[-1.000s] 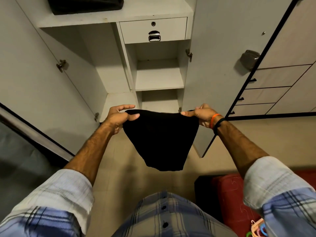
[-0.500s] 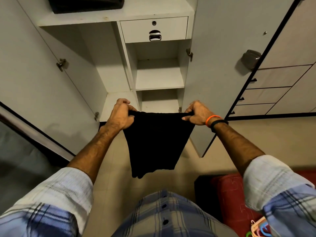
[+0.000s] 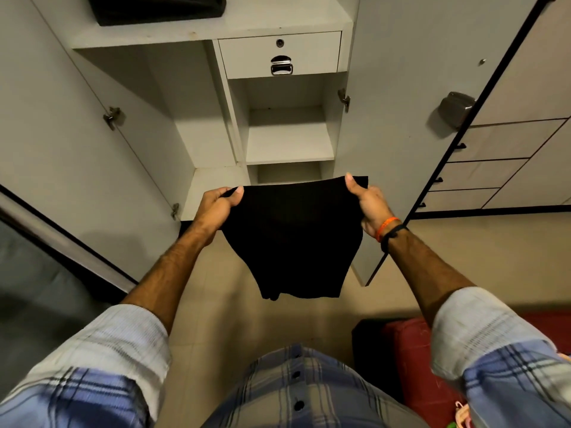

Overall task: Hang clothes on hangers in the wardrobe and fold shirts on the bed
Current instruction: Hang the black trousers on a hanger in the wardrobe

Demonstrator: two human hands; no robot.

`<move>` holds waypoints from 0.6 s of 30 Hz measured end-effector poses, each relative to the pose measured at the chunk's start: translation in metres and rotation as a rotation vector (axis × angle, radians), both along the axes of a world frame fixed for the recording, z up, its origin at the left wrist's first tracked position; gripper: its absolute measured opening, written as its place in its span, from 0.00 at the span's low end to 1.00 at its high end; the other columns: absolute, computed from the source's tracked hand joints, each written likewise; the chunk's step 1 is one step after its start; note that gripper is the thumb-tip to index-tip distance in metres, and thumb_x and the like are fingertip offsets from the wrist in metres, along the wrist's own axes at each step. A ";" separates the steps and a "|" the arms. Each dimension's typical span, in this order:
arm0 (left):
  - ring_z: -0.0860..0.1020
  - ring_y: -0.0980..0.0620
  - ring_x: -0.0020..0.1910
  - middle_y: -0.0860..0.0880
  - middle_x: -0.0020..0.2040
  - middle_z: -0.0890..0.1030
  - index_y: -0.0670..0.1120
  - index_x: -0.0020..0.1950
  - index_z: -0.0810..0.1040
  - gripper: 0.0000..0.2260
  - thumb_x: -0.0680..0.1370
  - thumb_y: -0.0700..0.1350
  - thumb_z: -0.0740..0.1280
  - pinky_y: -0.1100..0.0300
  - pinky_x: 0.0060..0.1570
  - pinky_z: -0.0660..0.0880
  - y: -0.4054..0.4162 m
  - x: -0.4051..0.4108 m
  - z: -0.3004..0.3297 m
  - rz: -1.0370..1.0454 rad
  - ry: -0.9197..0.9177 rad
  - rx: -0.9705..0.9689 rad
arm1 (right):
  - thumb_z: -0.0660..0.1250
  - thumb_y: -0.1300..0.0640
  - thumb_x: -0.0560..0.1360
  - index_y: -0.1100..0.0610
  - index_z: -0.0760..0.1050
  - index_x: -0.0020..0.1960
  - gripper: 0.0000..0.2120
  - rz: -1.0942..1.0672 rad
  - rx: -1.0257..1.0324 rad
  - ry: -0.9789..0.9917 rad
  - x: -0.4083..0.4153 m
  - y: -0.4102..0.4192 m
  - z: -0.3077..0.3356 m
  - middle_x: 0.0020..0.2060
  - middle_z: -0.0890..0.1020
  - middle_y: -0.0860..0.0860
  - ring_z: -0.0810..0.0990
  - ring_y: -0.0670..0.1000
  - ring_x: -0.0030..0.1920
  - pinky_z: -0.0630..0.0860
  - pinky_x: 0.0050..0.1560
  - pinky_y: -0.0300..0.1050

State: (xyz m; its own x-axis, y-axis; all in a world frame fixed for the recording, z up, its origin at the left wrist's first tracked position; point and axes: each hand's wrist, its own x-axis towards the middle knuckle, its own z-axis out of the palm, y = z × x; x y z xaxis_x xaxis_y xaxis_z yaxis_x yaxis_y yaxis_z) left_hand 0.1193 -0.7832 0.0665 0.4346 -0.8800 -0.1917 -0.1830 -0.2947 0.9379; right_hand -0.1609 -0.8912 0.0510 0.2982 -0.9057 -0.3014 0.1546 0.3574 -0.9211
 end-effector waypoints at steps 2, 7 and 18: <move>0.79 0.57 0.31 0.53 0.35 0.81 0.47 0.46 0.81 0.10 0.81 0.50 0.65 0.66 0.29 0.73 -0.002 0.002 -0.002 -0.030 -0.044 0.013 | 0.66 0.47 0.79 0.67 0.75 0.63 0.24 -0.016 -0.007 0.005 0.005 -0.002 0.001 0.53 0.84 0.60 0.85 0.55 0.52 0.82 0.47 0.44; 0.81 0.47 0.46 0.46 0.47 0.83 0.46 0.53 0.82 0.06 0.79 0.47 0.70 0.52 0.49 0.78 0.000 0.022 -0.004 -0.142 -0.092 0.136 | 0.66 0.49 0.79 0.68 0.75 0.62 0.23 0.022 -0.024 0.015 0.026 0.002 0.011 0.54 0.83 0.61 0.83 0.58 0.55 0.82 0.53 0.47; 0.81 0.54 0.55 0.51 0.54 0.84 0.45 0.62 0.80 0.18 0.73 0.40 0.75 0.63 0.53 0.76 -0.008 0.000 -0.009 -0.593 -0.026 0.162 | 0.66 0.51 0.79 0.60 0.78 0.43 0.13 0.281 -0.170 0.187 0.084 0.019 0.033 0.39 0.82 0.53 0.82 0.50 0.41 0.78 0.46 0.44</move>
State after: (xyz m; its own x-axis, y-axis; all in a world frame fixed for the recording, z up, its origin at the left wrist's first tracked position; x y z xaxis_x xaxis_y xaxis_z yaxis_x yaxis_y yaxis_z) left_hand 0.1189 -0.7915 0.0571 -0.1135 -0.9340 -0.3387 -0.3816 -0.2738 0.8829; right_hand -0.0766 -0.8723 0.0838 0.4960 -0.8382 -0.2267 -0.1038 0.2020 -0.9739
